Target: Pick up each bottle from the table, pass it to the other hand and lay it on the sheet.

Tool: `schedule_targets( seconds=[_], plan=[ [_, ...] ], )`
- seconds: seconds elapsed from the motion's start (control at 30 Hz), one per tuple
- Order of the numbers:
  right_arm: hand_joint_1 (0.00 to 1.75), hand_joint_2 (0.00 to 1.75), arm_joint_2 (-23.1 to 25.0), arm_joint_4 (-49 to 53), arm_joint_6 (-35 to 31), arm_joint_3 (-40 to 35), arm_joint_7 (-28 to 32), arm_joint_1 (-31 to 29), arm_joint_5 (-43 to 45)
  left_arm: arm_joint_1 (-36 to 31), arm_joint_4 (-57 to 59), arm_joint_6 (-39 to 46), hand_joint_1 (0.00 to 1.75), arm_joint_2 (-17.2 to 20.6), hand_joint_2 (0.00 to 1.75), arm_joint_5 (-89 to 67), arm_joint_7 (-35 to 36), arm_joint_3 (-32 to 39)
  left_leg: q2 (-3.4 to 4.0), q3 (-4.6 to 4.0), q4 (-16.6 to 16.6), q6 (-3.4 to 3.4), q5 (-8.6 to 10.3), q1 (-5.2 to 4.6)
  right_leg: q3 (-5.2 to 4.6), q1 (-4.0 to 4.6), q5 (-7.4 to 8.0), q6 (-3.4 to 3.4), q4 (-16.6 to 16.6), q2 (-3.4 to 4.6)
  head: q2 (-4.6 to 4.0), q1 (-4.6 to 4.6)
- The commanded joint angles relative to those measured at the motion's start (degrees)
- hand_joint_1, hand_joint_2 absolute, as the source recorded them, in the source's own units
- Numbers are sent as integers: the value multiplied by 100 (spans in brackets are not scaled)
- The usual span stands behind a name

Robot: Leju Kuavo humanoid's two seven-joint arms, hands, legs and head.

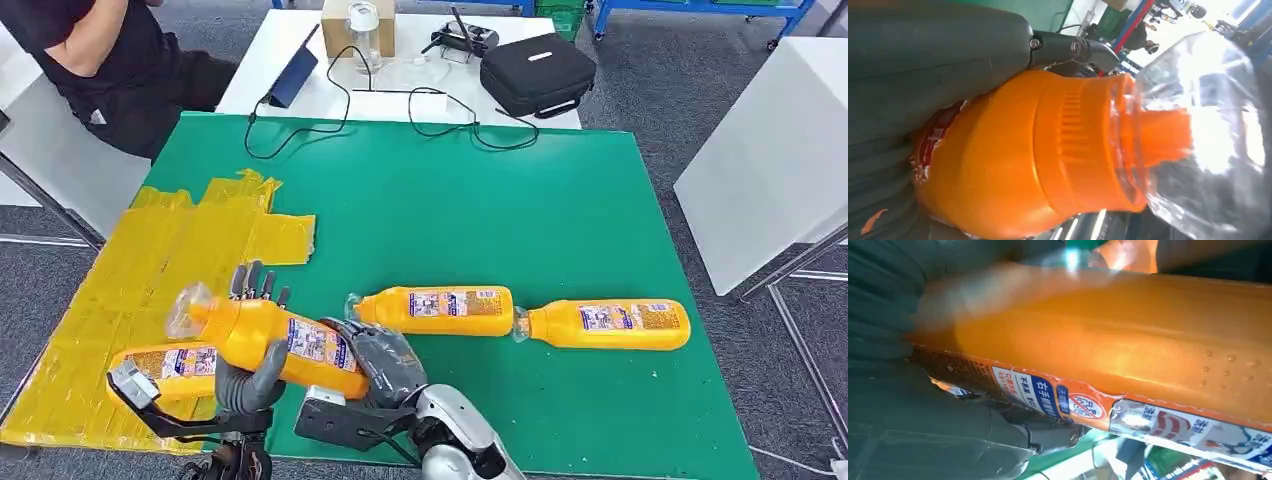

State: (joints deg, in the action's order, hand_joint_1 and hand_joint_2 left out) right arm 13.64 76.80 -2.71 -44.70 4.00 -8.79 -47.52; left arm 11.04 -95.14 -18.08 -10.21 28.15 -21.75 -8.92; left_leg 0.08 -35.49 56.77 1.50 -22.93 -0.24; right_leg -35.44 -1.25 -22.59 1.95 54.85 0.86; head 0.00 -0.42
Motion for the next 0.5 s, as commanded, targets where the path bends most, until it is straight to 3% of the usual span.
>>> schedule_targets(
  seconds=[0.03,0.07,0.1,0.5],
  plan=[
    [175,175,-230,-619,-52,-720,71,-351,81,19,157,-36,0,-5,175,-157,141,135,-2,29,-3,-12,-10,6,29,8,-8,-13,-5,-8,0,0],
    [175,175,-241,-637,-58,-710,68,-347,97,38,153,-54,157,-12,175,-176,119,141,0,25,-5,-10,-7,4,23,5,-6,-11,-5,-5,0,0],
    [175,175,-255,-647,-58,-706,68,-342,106,51,147,-108,175,-17,175,-214,73,144,1,32,-4,-12,-11,5,30,6,-9,-13,-5,-6,0,0],
    [175,175,-299,-715,-63,-667,116,-290,110,228,-165,-208,175,-173,175,-207,-48,339,-4,27,0,-13,-13,6,26,8,-11,-14,-3,-11,0,0]
  ],
)
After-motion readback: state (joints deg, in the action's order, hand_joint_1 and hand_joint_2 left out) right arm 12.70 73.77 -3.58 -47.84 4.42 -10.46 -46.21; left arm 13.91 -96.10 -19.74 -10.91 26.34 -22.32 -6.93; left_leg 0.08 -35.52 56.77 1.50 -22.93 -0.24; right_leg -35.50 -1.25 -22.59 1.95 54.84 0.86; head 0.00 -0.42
